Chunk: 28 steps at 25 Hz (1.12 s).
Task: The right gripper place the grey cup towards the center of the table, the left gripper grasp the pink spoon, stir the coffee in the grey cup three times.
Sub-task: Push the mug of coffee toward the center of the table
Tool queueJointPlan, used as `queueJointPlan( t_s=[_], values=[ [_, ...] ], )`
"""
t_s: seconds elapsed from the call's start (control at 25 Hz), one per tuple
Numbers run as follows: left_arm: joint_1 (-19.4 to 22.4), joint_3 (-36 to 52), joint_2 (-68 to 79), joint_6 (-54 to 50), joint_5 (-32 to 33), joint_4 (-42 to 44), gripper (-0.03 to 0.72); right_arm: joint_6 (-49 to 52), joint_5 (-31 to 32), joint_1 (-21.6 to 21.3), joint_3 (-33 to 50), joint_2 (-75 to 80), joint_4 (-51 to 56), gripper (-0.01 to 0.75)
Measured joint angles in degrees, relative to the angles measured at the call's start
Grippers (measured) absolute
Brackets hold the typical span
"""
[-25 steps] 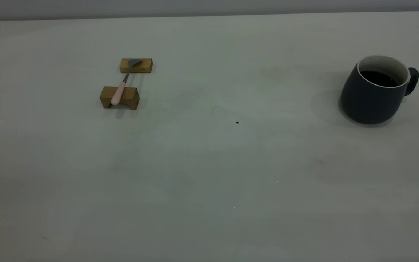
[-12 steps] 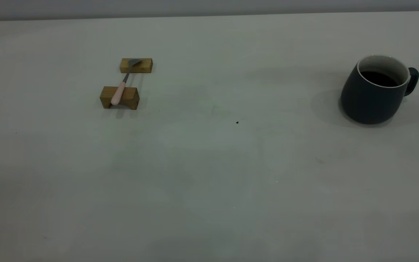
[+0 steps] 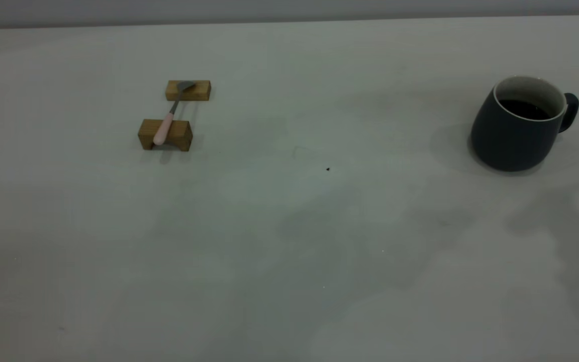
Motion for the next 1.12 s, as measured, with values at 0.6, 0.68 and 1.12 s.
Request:
queueJointPlan(
  t_s=[0.6,0.68,1.12],
  values=[
    [0.0,0.0,0.0,0.0,0.0,0.0,0.400,-16.5,-2.0,-0.2,-26.1,39.4,-8.1,0.696],
    [0.0,0.0,0.0,0.0,0.0,0.0,0.400,-18.8,-2.0,-0.3,-28.6,42.4,-9.7,0.696],
    [0.0,0.0,0.0,0.0,0.0,0.0,0.400,-33.7,-5.2,-1.1,-34.8,51.0,-12.2,0.687]
  ],
)
